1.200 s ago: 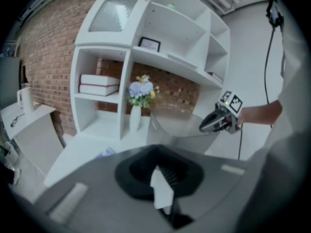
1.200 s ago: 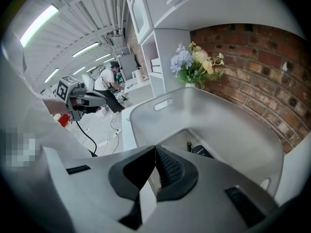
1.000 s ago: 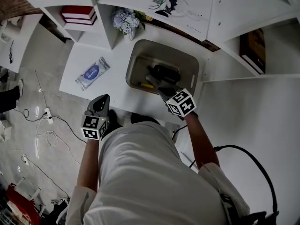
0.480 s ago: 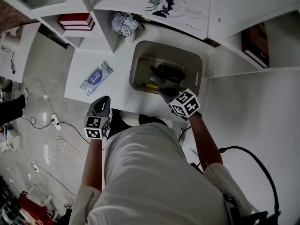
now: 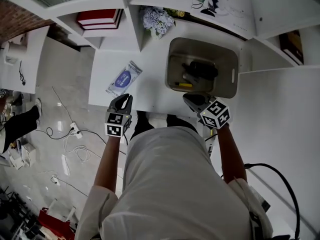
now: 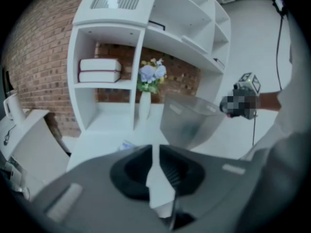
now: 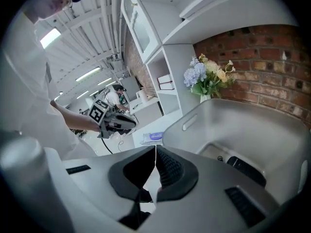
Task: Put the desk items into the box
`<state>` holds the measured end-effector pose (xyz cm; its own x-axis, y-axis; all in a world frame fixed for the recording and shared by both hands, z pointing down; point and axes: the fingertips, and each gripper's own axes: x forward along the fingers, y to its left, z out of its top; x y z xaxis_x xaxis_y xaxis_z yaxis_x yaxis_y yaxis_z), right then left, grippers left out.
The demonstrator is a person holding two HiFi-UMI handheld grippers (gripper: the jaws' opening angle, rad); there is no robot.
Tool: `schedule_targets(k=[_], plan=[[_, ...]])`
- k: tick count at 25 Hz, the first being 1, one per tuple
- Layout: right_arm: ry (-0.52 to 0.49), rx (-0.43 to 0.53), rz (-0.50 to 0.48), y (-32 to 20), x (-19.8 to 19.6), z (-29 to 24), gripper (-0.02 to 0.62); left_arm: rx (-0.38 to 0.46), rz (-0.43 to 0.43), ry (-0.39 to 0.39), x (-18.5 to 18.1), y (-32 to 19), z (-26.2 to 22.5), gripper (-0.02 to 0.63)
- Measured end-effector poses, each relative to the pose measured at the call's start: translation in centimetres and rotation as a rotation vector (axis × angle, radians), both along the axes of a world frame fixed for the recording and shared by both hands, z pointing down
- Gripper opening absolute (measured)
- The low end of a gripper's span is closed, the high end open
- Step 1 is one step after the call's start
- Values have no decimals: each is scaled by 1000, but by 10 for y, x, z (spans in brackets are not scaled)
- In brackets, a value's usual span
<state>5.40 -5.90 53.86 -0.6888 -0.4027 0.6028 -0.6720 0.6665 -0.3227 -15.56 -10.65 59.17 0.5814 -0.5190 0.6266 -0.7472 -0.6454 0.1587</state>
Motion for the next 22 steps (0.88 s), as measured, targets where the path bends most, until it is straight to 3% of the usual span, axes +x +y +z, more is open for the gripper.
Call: schedule_targets(k=[15,22], plan=[[44,-122,140,8,-55,52,3,5,94,-94,-57,-39,56,113],[44,-164,220,11,-69,65,3,-28,191,-147,-56,-52,97,176]])
